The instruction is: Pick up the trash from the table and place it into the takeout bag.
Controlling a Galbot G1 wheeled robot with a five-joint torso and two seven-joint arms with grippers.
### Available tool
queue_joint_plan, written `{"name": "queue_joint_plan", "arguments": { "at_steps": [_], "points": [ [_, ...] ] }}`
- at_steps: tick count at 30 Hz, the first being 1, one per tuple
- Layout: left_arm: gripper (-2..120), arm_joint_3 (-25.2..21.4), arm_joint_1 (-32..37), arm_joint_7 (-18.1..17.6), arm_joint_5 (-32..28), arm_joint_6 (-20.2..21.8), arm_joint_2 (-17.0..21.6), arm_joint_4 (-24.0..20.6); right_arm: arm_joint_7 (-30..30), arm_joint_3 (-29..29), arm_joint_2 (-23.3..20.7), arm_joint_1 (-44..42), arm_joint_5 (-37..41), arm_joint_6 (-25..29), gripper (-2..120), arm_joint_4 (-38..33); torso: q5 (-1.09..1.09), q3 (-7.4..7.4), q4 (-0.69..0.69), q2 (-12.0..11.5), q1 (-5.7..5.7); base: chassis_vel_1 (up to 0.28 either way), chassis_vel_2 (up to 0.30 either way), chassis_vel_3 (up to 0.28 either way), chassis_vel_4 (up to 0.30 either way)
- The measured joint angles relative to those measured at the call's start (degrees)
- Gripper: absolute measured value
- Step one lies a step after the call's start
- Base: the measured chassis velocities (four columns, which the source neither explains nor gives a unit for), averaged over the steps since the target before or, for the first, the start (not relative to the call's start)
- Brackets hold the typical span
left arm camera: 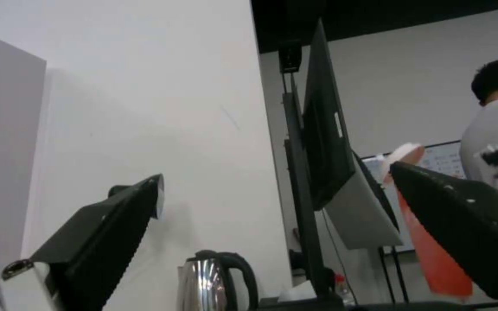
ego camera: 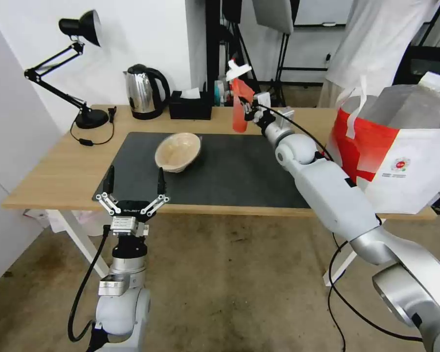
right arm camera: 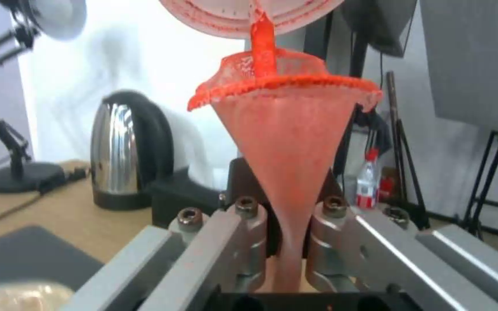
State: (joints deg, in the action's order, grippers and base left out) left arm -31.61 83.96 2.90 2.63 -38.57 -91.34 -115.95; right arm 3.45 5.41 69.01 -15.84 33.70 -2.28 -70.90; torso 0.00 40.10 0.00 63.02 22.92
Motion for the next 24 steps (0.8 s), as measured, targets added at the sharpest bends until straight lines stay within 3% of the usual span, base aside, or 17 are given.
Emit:
{"name": "queue_joint_plan", "arguments": {
  "at_steps": [8, 15, 24],
  "points": [
    [100, -0.1, -0.3, 0.0, 0.2, 0.3, 0.0, -0.2, -1.1, -2.1, -1.9, 0.5, 1.6, -2.2, 2, -6.7, 0.00, 0.00, 0.00, 0.0, 0.00, 0.000, 0.000, 0.000, 0.000],
    [100, -0.4, -0.1, 0.0, 0.2, 0.4, 0.0, -0.4, -3.7, -4.7, -6.1, 0.8, 4.1, -6.9, 2, -16.4, 0.00, 0.00, -0.01, 0.0, 0.00, 0.000, 0.000, 0.000, 0.000],
    [100, -0.3, 0.3, 0.0, 0.3, 0.4, 0.0, -0.5, -5.0, -8.3, -10.9, 0.2, 5.4, -9.0, 2, -20.7, 0.01, 0.00, 0.00, 0.0, 0.00, 0.000, 0.000, 0.000, 0.000]
  ]
}}
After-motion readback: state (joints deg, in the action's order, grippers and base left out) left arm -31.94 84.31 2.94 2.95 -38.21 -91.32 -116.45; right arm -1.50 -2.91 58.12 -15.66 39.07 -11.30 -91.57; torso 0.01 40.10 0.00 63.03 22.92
